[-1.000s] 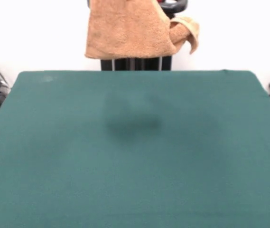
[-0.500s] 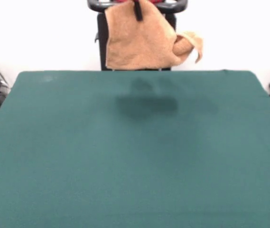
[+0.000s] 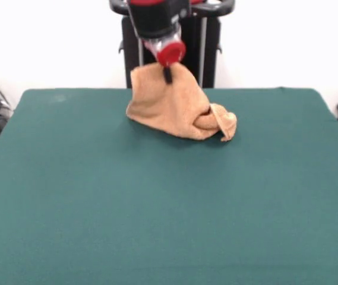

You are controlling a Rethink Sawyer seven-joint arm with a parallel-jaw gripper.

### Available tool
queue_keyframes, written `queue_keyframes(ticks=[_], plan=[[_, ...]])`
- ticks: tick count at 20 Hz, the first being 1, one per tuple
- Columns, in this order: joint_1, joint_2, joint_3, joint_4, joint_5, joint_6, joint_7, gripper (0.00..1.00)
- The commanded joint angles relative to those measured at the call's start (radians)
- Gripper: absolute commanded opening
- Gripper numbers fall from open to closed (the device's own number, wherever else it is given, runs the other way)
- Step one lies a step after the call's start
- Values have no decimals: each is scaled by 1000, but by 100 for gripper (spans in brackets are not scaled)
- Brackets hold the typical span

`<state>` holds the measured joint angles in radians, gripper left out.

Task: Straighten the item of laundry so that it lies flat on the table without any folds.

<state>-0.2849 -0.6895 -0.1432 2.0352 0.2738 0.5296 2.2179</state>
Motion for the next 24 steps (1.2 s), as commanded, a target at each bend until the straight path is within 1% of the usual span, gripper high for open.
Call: queue_keyframes(ticks=[1, 4, 7, 9, 13, 16, 18, 19, 22, 24], plan=[[-23, 138, 183, 22, -88, -124, -56, 0], [-12, 155, 183, -3, -107, -134, -17, 0], [2, 205, 172, -62, -114, -137, 17, 0], [-7, 255, 184, -97, -119, -195, 24, 0], [-52, 345, 252, -147, -145, -371, 19, 0], [-74, 375, 308, -157, -174, -506, 49, 0], [-91, 382, 341, -155, -215, -615, 82, 0], [-88, 383, 342, -162, -237, -667, 98, 0], [-77, 374, 344, -174, -289, -769, 129, 0], [-33, 370, 302, -196, -318, -859, 154, 0]])
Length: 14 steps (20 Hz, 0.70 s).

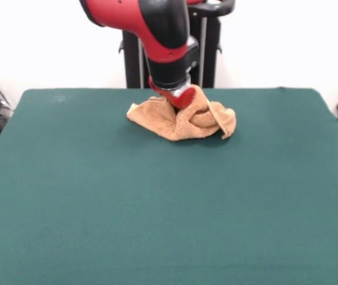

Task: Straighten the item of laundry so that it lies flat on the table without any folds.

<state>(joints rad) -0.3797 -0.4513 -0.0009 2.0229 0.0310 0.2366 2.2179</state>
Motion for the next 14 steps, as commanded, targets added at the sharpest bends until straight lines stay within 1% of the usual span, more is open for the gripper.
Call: queue_keyframes(ticks=[1, 3, 5, 6, 7, 8, 11, 14], plan=[[110, 136, 112, -201, -68, -624, 172, 0], [151, 149, 73, -219, -48, -675, 197, 0], [148, 161, 79, -226, -63, -741, 207, 0], [160, 162, 67, -226, -60, -783, 215, 0], [160, 158, 71, -225, -61, -796, 221, 0], [179, 156, 54, -226, -53, -823, 222, 0], [231, 181, 7, -241, -7, -954, 229, 0], [310, 228, -72, -266, 97, -1076, 206, 0]])
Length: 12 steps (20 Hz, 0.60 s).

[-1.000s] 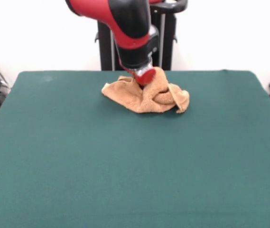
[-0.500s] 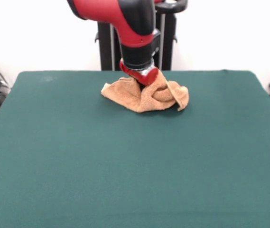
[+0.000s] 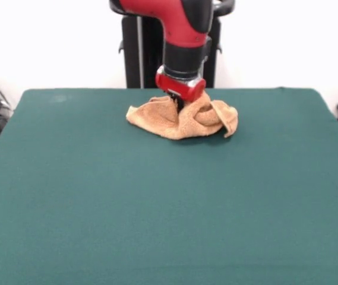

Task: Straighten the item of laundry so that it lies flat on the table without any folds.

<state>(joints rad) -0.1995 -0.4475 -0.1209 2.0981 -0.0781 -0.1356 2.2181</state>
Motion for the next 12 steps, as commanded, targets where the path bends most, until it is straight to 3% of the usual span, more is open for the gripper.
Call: queue_keyframes(ticks=[1, 3, 6, 8, 10, 12], plan=[[155, 238, 24, -347, 242, -730, 194, 0], [203, 266, -18, -353, 318, -779, 177, 0], [315, 320, -114, -355, 515, -881, 106, 0], [349, 352, -140, -362, 585, -930, 84, 0], [353, 357, -146, -367, 589, -908, 87, 0], [354, 335, -160, -367, 558, -803, 43, 0]])
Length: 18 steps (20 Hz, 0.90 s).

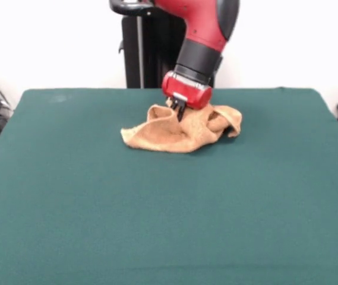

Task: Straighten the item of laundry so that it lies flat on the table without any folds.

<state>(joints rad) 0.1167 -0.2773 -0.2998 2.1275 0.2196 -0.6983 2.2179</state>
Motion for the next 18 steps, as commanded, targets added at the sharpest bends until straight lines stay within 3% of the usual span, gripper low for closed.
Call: queue_keyframes(ticks=[1, 11, 18], plan=[[44, 160, 7, -396, 258, -222, 18, 0], [80, 193, -32, -422, 324, -211, -18, 0], [85, 225, -43, -488, 305, -159, -34, 0]])
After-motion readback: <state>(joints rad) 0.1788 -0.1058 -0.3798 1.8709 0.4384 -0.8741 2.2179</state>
